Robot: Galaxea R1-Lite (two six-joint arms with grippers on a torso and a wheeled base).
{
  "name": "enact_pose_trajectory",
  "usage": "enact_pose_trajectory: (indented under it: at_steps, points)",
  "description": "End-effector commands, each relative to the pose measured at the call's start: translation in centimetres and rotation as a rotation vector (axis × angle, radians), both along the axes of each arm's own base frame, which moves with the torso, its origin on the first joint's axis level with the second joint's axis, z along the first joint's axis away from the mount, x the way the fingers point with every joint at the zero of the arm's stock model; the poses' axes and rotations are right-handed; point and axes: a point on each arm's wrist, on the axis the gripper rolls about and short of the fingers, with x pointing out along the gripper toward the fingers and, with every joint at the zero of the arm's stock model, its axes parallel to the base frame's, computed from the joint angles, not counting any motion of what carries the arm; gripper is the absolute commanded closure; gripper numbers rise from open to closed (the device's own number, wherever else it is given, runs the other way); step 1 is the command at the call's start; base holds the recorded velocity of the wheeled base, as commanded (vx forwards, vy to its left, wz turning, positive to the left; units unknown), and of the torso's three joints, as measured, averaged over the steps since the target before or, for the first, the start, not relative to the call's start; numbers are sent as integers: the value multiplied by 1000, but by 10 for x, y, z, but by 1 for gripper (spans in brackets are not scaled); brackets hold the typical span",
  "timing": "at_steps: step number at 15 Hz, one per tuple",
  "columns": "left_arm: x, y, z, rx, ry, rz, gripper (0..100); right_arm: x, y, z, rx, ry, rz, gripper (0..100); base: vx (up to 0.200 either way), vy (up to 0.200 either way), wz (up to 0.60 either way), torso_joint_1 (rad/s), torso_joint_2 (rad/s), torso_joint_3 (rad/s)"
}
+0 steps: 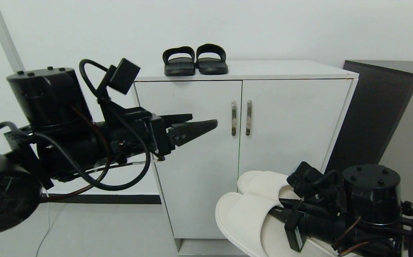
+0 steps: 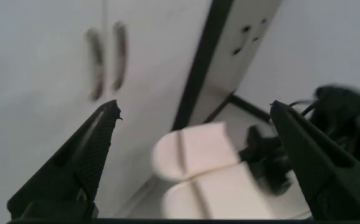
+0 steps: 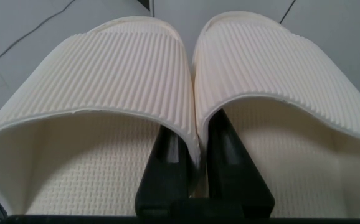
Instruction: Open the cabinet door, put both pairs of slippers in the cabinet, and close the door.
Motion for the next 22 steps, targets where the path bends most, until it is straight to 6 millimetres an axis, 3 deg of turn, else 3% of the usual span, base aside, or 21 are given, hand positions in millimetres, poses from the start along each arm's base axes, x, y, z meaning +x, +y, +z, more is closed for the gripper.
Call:
enact_pose_trajectory:
  at_steps: [1, 6, 8, 10, 14, 17, 22]
  points:
    - [8, -34, 10, -53, 32, -96, 0, 1, -1, 0, 0, -1, -5, 100, 0, 0, 0, 0, 0, 0]
    - [40, -64, -7, -60, 136, -200, 0, 4, -4, 1, 11, -15, -21, 100, 0, 0, 0, 0, 0, 0]
    - [51, -72, -4, -97, 183, -256, 0, 6, -2, -3, 4, -4, -22, 100, 0, 0, 0, 0, 0, 0]
    - [70, -84, -6, -103, 192, -251, 0, 7, -2, -5, -4, 4, -22, 100, 0, 0, 0, 0, 0, 0]
    - [85, -111, 0, -91, 218, -143, 0, 8, -2, -6, -5, 5, -26, 100, 0, 0, 0, 0, 0, 0]
    - [104, -118, -6, -89, 235, -42, 0, 9, -1, -8, -9, 9, -26, 100, 0, 0, 0, 0, 0, 0]
    - [117, -115, -9, -89, 240, 8, 0, 10, 0, -8, -9, 9, -26, 100, 0, 0, 0, 0, 0, 0]
